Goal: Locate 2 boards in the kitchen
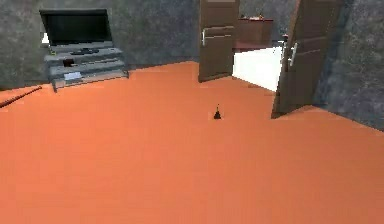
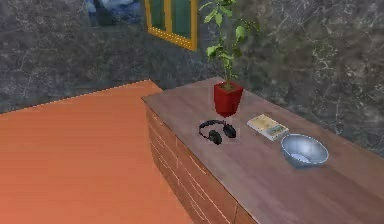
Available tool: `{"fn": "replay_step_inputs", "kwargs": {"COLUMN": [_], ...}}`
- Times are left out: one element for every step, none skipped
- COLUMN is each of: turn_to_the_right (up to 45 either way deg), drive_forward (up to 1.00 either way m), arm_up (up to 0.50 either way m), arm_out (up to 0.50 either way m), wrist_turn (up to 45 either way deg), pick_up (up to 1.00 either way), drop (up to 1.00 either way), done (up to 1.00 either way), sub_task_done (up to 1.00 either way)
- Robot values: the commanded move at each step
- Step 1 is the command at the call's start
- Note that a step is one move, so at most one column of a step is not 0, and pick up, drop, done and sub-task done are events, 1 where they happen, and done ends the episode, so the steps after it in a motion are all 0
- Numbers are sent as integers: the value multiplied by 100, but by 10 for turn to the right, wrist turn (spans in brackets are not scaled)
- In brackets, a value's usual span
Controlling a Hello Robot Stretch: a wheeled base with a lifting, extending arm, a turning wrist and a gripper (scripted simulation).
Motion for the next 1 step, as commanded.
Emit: {"fn": "replay_step_inputs", "kwargs": {"turn_to_the_right": [0], "drive_forward": [100], "arm_up": [0], "arm_out": [0], "wrist_turn": [0], "pick_up": [0], "drop": [0], "done": [0], "sub_task_done": [0]}}
